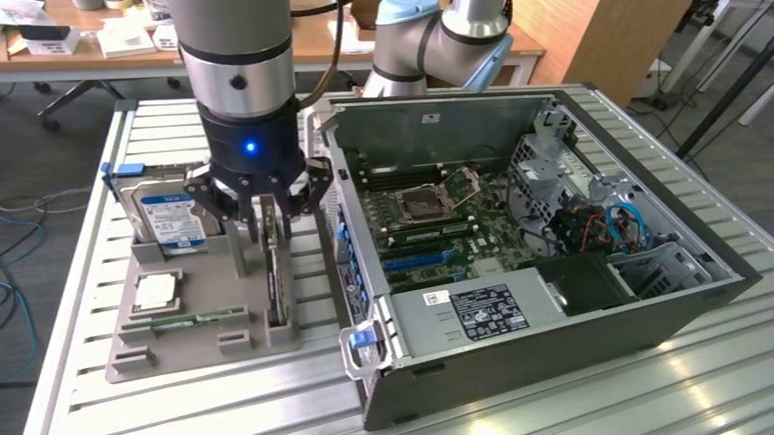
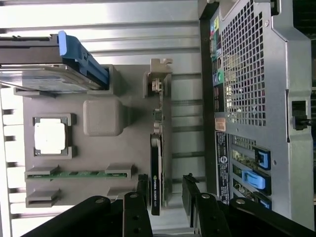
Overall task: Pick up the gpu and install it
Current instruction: 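Pick up the gpu and move the gpu toward the slot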
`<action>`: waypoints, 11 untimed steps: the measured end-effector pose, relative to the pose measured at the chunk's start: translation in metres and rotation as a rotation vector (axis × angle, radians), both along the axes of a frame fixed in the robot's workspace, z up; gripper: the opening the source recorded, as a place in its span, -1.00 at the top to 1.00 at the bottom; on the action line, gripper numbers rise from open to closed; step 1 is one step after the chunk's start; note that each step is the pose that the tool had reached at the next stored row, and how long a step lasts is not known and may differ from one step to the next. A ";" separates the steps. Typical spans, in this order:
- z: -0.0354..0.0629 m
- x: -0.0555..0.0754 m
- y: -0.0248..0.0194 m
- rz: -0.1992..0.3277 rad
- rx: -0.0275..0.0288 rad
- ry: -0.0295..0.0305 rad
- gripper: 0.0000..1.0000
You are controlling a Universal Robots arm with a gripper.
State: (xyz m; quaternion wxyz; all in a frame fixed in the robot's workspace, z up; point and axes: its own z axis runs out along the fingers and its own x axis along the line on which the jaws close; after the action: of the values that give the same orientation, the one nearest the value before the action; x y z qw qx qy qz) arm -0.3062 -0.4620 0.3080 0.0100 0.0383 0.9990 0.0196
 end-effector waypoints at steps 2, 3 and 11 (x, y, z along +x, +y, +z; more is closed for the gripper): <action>-0.0038 0.000 0.0000 0.000 0.0001 -0.0001 0.18; -0.0055 0.000 0.0000 0.000 0.0001 -0.0001 0.18; -0.0200 0.000 0.0000 0.000 0.0000 0.0000 0.18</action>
State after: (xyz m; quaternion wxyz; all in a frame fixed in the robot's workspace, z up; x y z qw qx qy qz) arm -0.3063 -0.4620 0.2880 0.0099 0.0383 0.9990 0.0195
